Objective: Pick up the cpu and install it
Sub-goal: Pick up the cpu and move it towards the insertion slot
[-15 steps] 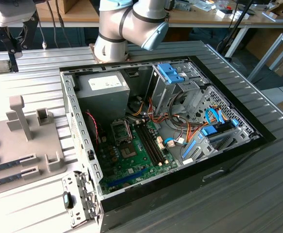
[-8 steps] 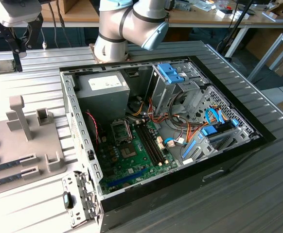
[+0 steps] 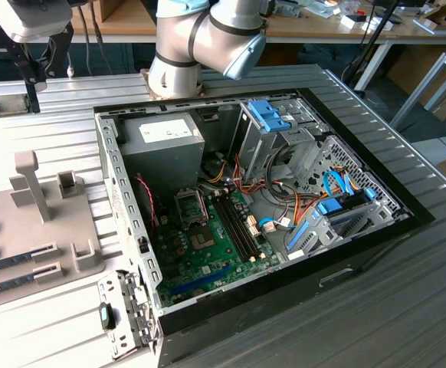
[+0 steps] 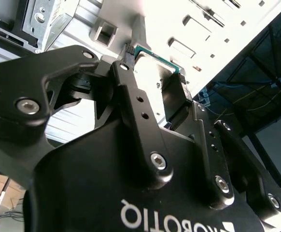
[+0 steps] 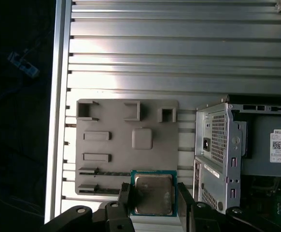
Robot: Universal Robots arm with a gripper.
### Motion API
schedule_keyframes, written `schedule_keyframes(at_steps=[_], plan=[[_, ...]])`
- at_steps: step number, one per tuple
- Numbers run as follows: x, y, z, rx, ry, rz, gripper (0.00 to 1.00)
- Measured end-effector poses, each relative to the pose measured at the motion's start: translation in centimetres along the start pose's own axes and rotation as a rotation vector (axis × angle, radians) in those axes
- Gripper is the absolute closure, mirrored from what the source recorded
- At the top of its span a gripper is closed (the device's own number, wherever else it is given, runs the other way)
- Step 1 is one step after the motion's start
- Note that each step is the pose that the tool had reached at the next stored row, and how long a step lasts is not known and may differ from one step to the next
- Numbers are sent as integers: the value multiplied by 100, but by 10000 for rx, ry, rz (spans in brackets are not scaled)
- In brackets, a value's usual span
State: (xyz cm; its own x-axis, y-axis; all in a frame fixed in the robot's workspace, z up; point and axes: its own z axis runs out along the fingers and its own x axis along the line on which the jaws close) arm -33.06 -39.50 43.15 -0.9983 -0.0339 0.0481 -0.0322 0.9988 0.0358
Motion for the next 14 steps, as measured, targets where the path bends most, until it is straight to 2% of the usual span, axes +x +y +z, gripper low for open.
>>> schedule_keyframes(at_steps=[14], plan=[[-101,-4,-1,0,0,0,53]])
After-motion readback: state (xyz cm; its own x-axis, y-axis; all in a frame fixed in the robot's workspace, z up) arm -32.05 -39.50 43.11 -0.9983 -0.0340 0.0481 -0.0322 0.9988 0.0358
